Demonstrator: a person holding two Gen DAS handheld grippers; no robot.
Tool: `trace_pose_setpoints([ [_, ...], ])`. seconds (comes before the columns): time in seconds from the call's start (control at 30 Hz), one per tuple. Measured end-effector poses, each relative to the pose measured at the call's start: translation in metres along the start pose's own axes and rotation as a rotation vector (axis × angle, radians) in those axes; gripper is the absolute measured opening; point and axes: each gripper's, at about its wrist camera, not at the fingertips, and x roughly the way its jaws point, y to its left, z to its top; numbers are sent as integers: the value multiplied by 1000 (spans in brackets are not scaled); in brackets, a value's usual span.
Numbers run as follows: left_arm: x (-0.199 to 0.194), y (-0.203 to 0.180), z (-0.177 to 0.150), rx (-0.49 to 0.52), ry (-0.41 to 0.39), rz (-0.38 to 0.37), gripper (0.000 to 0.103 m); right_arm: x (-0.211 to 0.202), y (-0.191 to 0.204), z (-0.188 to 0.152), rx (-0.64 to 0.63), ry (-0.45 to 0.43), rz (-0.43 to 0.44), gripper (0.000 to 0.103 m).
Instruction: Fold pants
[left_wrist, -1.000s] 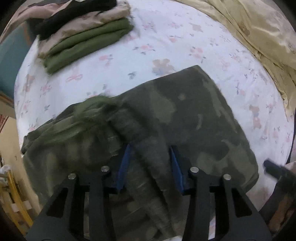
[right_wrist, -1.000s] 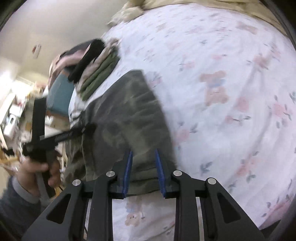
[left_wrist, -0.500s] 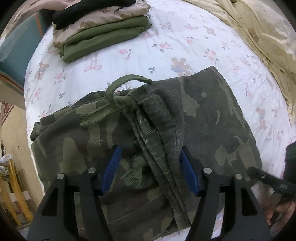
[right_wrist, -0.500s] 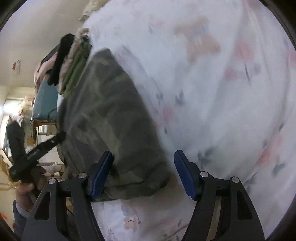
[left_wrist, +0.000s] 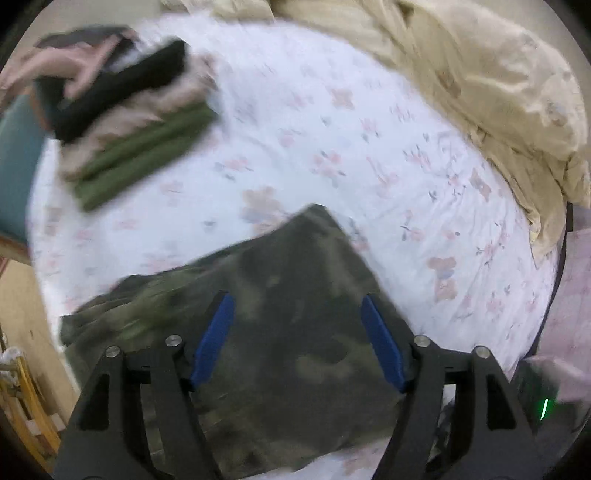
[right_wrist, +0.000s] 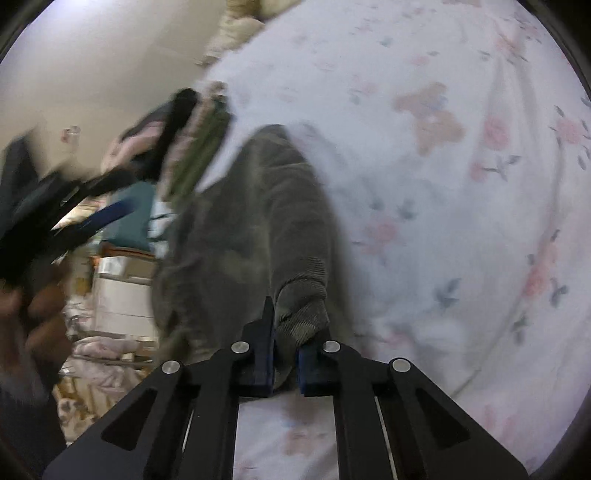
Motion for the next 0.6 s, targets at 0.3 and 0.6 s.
trace_pose_setpoints([
  [0.3, 86, -32, 33, -54, 200, 16, 68, -2, 42, -8, -167, 0, 76, 7],
  [0.6, 79, -29, 22, 132, 190, 117, 21, 5, 90, -30, -413, 25, 116, 6],
])
